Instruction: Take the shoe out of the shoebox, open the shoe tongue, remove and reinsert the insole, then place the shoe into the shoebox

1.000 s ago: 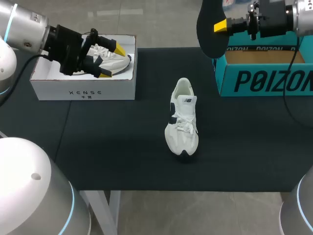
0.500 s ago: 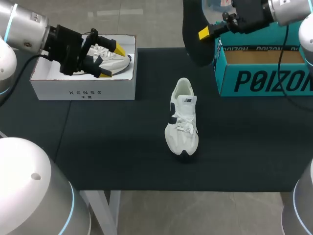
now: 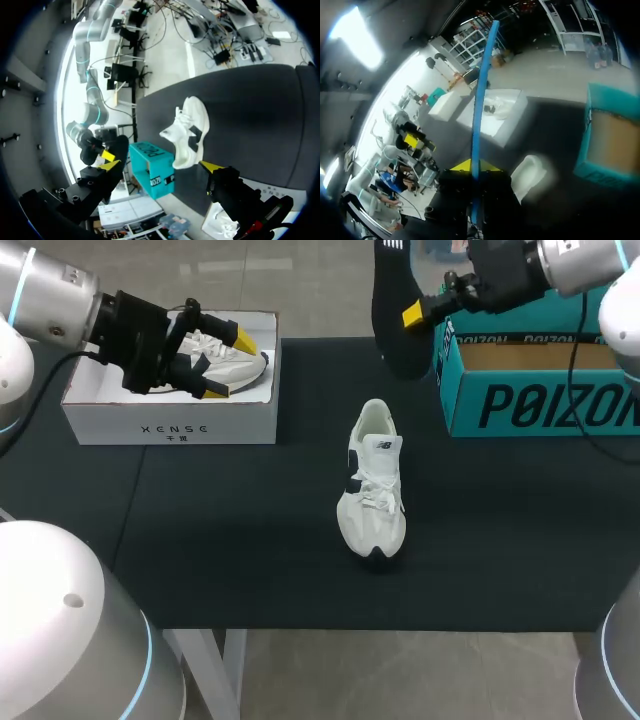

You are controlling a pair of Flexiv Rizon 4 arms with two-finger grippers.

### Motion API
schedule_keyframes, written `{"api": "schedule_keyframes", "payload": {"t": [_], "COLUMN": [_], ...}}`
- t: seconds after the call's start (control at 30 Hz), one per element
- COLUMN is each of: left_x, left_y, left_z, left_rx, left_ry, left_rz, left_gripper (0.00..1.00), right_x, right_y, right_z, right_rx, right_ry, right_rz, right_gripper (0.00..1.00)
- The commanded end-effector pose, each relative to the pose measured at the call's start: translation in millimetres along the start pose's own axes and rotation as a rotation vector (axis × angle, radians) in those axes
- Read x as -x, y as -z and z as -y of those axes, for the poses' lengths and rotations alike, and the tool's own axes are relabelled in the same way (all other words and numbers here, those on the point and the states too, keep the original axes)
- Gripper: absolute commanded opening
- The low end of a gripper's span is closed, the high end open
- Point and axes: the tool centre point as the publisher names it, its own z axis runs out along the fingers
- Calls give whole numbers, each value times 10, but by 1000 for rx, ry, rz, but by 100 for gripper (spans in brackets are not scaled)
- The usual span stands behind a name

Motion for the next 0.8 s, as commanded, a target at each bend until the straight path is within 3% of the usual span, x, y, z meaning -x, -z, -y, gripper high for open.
{"api": "schedule_keyframes", "payload": {"t": [0.03,0.37,0.47,0.8], "left_x": [4,4,4,4], "left_y": [-3,-3,-3,-3], "left_z": [7,7,7,7], "left_rx": [3,3,3,3], "left_ry": [0,0,0,0], "left_rz": [-2,-2,-2,-2], "left_gripper": [100,100,100,100], "right_x": [86,274,352,352], "right_y": [-289,-451,-501,-501], "right_z": [106,141,159,159], "right_rx": [108,233,232,232], "right_ry": [-9,-39,-52,-52], "right_rz": [-11,-7,44,44], "right_gripper": [0,0,0,0]}}
